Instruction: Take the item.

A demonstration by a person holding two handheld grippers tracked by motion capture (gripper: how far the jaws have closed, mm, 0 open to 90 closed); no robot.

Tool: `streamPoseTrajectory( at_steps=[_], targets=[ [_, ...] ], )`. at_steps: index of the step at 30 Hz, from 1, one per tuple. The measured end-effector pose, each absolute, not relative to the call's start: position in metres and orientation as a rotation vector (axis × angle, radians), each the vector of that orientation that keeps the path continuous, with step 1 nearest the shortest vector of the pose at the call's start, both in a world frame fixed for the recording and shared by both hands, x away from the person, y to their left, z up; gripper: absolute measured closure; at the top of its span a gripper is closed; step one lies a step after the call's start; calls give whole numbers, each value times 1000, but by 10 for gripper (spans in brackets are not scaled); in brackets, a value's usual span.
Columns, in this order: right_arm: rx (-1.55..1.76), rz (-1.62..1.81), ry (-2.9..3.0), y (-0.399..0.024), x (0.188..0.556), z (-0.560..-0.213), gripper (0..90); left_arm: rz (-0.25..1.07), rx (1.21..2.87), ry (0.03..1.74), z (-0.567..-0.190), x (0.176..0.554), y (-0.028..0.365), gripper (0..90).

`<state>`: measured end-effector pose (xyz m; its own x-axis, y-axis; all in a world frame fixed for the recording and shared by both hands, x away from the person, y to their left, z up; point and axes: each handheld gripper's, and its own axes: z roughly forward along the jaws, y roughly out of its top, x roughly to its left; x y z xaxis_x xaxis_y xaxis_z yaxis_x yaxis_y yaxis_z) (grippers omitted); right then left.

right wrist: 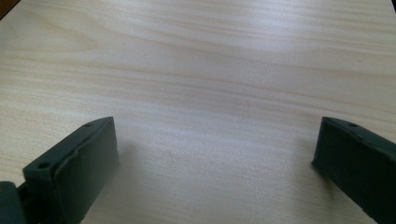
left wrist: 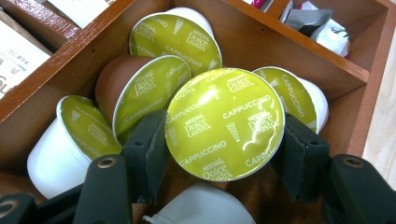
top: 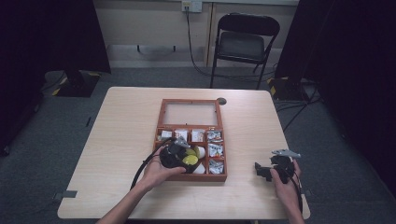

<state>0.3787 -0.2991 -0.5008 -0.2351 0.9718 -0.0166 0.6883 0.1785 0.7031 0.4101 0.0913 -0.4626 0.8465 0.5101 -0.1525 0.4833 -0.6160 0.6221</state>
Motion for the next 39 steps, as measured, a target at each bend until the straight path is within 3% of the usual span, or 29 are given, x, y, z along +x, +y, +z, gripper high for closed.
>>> streamPoseTrajectory(
  at_steps=[22, 39],
  targets=[
    [1558, 804, 1994, -299, 378, -501, 0, 46, 2257, 751, -453, 409, 102, 405],
    [1559, 804, 1994, -299, 378, -501, 0, 118, 2194, 698, -431, 403, 108, 405]
  ],
)
